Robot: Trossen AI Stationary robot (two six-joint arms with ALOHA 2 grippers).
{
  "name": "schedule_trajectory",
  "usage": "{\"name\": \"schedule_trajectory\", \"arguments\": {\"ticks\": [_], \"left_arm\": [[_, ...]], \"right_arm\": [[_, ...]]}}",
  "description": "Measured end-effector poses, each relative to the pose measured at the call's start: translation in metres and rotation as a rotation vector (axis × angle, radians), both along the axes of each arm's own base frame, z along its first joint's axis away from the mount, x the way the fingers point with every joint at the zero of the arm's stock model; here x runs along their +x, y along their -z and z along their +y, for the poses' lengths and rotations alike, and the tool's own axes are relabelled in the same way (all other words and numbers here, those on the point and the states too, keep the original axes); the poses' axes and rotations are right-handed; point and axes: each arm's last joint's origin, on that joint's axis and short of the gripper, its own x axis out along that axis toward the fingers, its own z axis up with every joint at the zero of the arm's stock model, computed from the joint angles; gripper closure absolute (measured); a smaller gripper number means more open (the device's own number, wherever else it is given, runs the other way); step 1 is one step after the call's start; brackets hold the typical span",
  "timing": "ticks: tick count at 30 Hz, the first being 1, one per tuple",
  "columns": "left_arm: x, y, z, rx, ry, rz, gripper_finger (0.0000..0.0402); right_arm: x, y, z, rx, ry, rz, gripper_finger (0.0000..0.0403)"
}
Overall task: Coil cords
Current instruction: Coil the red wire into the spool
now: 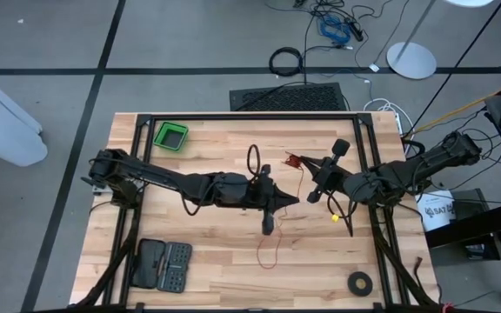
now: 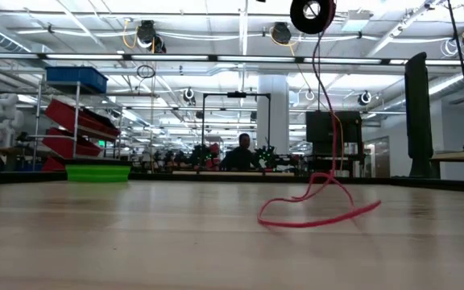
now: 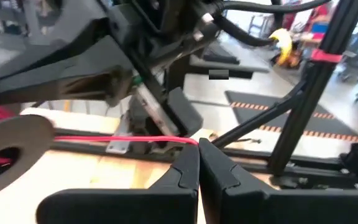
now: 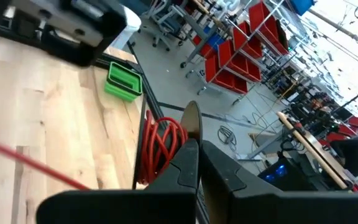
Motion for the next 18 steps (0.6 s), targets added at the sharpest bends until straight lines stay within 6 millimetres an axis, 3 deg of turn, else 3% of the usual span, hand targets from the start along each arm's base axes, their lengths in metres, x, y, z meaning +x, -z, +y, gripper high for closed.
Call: {"name": "schedule_trajectory", "arguments": {"ticks": [10, 18], "left_arm": [[-0.025, -0.023, 0.006, 0.047, -0.079, 0.052, 0.0401], [-0.028, -0.023, 0.014, 0.058, -0.096, 0.094, 0.0401]], "right_arm": [[-0.005, 0.005, 0.0, 0.057, -0.107, 0.058, 0.0403], [-0.004, 0.005, 0.003, 0.092, -0.255, 0.092, 0.0403]]}}
